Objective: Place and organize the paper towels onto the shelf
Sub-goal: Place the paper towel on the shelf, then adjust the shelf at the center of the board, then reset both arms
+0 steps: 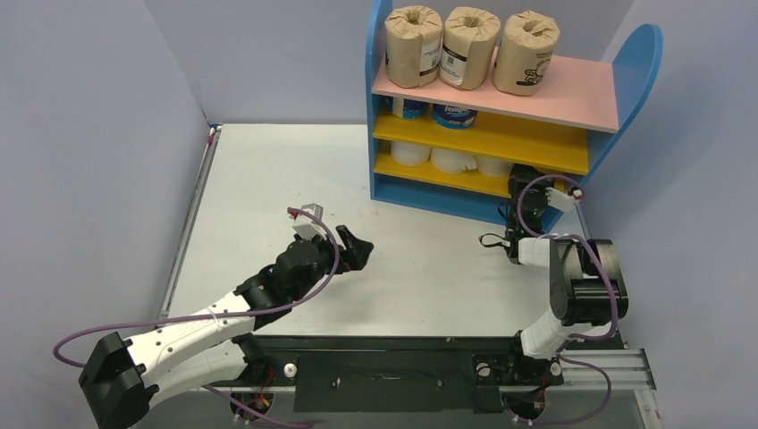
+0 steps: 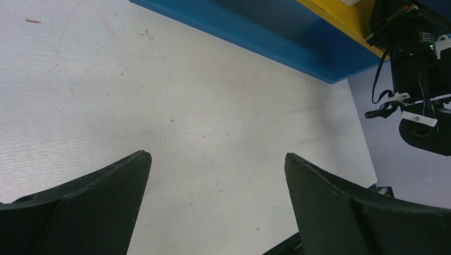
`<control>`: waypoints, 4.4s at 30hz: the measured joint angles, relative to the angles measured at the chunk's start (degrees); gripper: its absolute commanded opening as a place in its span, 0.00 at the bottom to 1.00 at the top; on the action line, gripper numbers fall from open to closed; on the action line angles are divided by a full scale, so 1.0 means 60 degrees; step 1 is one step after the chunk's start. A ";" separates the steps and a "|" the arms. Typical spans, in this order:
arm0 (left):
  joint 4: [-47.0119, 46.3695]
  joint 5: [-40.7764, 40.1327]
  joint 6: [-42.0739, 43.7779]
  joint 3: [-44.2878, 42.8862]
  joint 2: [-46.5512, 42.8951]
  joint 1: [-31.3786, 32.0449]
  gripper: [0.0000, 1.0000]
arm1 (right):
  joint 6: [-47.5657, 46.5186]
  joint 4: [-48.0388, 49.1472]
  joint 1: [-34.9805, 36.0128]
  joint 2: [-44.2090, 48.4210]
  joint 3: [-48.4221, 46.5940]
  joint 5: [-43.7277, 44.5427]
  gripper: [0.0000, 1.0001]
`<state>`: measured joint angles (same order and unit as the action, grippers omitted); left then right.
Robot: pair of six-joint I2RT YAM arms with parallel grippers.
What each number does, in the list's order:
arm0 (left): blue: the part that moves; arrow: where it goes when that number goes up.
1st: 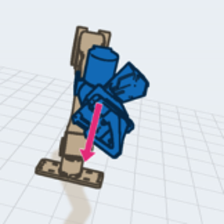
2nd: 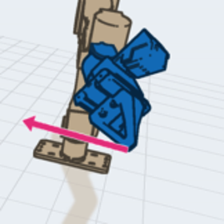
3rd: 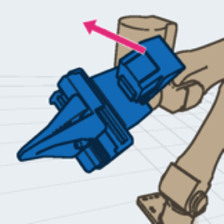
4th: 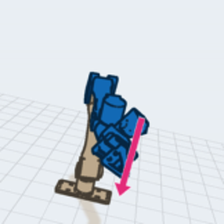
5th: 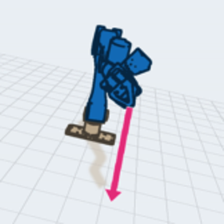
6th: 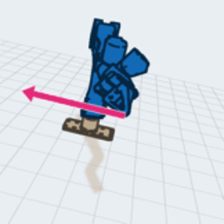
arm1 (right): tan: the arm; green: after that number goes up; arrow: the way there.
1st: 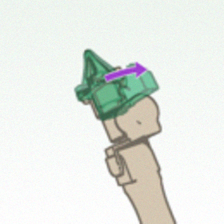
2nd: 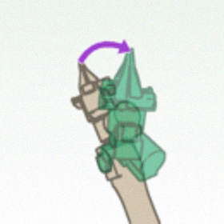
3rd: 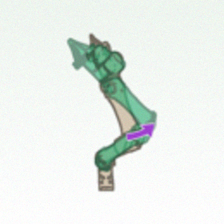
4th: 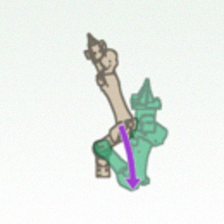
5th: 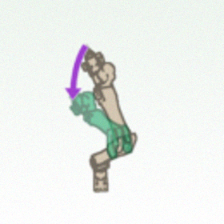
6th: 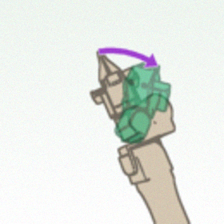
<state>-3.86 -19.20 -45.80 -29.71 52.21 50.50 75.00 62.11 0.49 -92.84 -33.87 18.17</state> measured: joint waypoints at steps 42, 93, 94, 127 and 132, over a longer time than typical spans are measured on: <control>0.0033 -0.0004 -0.0280 0.0197 -0.0739 0.0004 0.96 | -0.1883 -0.2237 0.2142 0.3639 -0.0874 -0.0157 0.11; 0.0182 -0.0226 -0.0277 0.0357 -0.1078 0.0004 0.96 | -0.1971 -0.2375 0.2790 0.3147 -0.1526 0.0408 0.45; 0.0237 -0.0273 -0.0291 0.0357 -0.1078 0.0004 0.96 | -0.2149 -0.2794 0.2790 0.3464 -0.1515 0.0222 0.46; 0.2973 -0.5187 0.3085 -0.1206 0.0095 -0.1727 0.96 | -0.7887 -1.2509 0.3446 0.8925 0.0117 0.3475 0.85; 0.0812 -0.5016 0.4382 -0.0335 0.0033 -0.3286 0.96 | -0.8932 -0.9551 0.2397 0.8269 0.2499 0.3869 0.86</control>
<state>1.02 -49.30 -19.51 -31.73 52.40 30.79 21.41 4.80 14.87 -43.22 -18.87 41.39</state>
